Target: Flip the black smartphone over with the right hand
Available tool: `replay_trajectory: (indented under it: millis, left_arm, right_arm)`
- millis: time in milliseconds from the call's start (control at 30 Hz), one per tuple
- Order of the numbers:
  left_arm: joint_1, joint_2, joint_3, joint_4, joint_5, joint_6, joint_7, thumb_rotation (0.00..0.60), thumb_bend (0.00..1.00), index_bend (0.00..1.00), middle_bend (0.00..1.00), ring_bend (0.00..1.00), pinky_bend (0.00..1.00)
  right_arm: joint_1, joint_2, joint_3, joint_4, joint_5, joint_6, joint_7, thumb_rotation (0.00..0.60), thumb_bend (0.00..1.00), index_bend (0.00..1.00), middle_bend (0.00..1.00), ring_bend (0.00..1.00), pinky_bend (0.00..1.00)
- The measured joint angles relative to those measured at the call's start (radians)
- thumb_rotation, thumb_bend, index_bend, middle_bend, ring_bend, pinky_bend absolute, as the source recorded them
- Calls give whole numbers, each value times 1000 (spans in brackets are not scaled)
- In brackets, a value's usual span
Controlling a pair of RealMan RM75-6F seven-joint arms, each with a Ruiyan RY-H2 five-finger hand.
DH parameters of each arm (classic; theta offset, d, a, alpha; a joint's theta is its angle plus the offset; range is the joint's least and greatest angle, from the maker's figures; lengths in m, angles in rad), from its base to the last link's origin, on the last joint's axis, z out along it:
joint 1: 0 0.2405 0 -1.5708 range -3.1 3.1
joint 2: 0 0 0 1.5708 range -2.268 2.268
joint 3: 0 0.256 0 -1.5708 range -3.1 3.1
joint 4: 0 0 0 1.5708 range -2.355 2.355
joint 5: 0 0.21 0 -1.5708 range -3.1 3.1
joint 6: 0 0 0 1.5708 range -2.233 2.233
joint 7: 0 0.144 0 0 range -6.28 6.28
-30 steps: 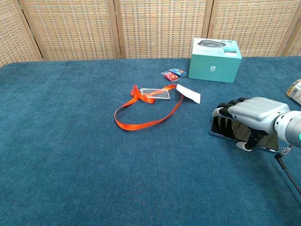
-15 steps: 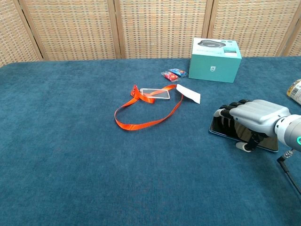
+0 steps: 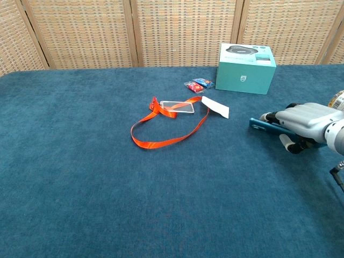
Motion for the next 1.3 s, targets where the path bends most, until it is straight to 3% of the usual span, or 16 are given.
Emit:
replay_trajectory:
  millis: [367,800,900,1000,1167,1300]
  left_arm:
    - [-2,-1,1,-1,-1,-2,3,600,0,0,0,0,0]
    - [-3,-2,0,-3,-10,-6,5,600,0,0,0,0,0]
    - [-3,-1,0,-3,-9,-6,2,600,0,0,0,0,0]
    - [-3,0,0,-4,-5,-4,-1,600,0,0,0,0,0]
    - [1,6,6,-5,13,5,-13,600,0,0,0,0,0]
    - [5,6,13,0,30,12,-20,600,0,0,0,0,0]
  right_arm:
    - [12,36,38,32,42,-11,19,600,871,153,233,223,8]
    - [69,2,100,232,96,-27,-1,600,815,154,213,207,8]
    - [72,5,108,234,91,-24,9,600,801,154,210,207,8]
    - [61,25,103,196,70,-20,38,600,693,145,188,191,4]
    - [17,100,82,74,-19,15,124,600,258,10,68,111,0]
    - [-47,220,55,-62,-130,65,258,600,106,0,3,17,0]
